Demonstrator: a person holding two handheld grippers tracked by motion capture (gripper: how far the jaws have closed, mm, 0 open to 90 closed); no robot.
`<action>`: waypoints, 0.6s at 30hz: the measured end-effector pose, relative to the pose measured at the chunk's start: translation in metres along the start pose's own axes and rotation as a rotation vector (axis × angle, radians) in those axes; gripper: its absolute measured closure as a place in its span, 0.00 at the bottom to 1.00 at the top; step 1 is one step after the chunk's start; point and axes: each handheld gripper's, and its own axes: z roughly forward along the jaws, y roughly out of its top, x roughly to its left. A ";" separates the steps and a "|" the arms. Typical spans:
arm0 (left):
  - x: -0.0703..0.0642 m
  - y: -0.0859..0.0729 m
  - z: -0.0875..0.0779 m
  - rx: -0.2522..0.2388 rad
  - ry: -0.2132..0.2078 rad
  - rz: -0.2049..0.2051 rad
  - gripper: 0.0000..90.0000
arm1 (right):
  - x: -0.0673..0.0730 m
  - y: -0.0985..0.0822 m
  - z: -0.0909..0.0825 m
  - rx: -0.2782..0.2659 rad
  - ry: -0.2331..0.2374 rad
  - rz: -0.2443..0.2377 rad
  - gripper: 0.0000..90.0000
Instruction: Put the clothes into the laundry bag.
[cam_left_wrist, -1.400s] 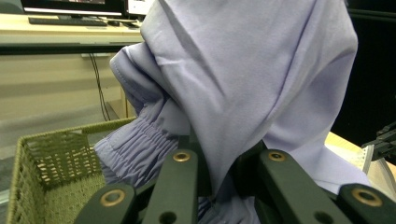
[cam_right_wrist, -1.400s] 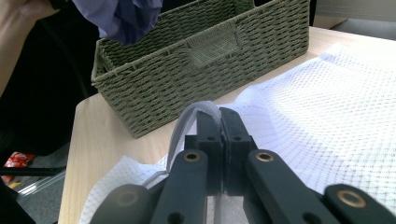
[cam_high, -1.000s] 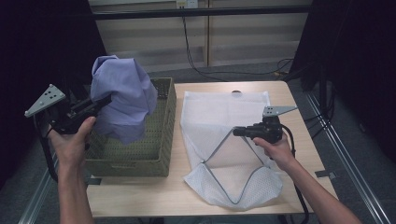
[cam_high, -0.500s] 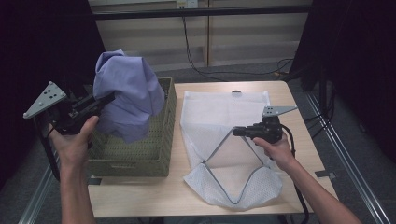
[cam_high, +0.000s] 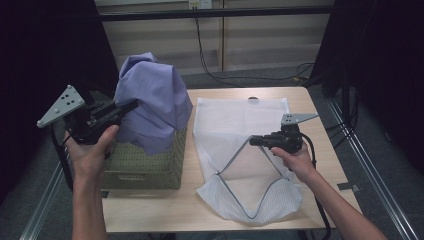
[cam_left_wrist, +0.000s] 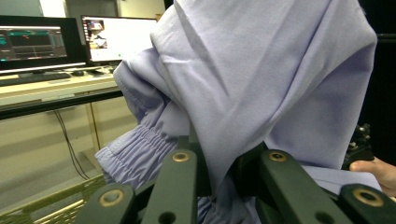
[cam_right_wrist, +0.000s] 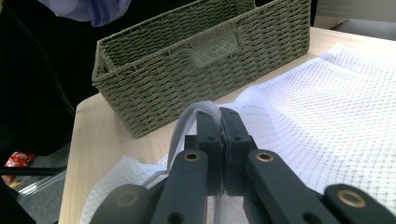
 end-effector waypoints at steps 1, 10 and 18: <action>-0.002 0.000 0.002 -0.001 -0.007 -0.003 0.91 | 0.000 0.000 0.000 0.000 0.000 0.000 0.99; -0.021 0.003 0.019 0.005 -0.066 0.005 0.91 | 0.000 0.000 0.000 -0.001 0.002 0.001 0.99; -0.037 0.006 0.030 0.006 -0.130 0.017 0.91 | 0.000 0.000 0.000 -0.001 0.004 0.001 0.99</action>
